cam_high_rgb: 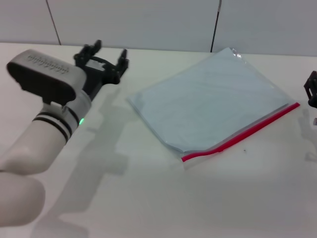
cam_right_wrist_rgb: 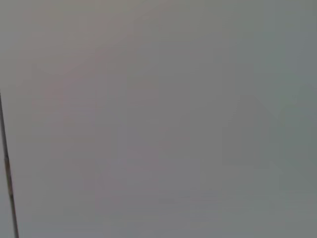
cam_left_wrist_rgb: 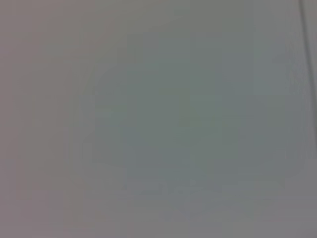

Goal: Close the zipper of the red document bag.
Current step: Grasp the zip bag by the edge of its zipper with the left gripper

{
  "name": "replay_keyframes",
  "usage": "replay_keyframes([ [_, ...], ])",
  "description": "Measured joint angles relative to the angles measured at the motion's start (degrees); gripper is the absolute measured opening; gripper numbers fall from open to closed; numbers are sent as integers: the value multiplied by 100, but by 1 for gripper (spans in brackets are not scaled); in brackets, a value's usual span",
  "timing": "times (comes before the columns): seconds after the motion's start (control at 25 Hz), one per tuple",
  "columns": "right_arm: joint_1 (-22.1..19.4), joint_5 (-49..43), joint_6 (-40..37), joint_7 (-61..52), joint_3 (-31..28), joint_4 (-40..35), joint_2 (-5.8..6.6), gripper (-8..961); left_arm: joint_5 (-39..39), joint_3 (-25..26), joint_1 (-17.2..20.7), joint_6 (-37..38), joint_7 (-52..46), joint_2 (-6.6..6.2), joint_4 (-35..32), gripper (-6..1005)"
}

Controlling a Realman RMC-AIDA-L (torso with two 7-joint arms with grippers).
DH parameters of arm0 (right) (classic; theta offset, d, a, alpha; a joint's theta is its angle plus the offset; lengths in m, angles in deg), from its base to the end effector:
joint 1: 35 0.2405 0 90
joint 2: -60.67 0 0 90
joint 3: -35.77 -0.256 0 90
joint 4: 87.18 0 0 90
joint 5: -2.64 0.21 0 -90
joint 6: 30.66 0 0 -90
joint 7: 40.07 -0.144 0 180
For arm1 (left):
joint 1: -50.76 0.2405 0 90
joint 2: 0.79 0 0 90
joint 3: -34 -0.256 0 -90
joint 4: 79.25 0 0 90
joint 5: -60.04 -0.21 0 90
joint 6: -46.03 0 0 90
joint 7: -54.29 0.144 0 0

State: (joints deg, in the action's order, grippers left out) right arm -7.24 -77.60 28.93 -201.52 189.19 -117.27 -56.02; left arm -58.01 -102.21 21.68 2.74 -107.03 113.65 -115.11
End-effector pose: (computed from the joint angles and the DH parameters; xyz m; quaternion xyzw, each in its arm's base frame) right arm 0.3053 0.3469 -0.0390 -0.6222 0.3297 0.2484 0.6652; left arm -0.2436 0.3833 -0.0508 -0.7636 -0.1878 -0.2399 0.5693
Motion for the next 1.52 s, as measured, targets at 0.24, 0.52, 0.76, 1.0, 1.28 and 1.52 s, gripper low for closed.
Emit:
replay_keyframes([
  [0.24,0,-1,-47,0,-11,13,6,748,-308,54,-8,1017,192,-319,-713,668],
  [0.52,-51,13,128,0,-15,12,6,747,-343,245,20,2226,802,-608,-1524,666],
  [0.76,-8,149,92,0,-1,66,6,746,-391,915,53,4154,1705,-752,-2463,665],
  [1.0,11,151,3,0,-5,75,6,745,-413,1576,62,5800,2404,-694,-2987,675],
  [1.28,35,150,-48,0,-15,89,6,744,-1448,2313,23,7641,2687,-318,-3488,673],
  [1.52,88,149,-100,0,-15,91,6,743,-2619,2710,-82,8778,2675,149,-3871,671],
])
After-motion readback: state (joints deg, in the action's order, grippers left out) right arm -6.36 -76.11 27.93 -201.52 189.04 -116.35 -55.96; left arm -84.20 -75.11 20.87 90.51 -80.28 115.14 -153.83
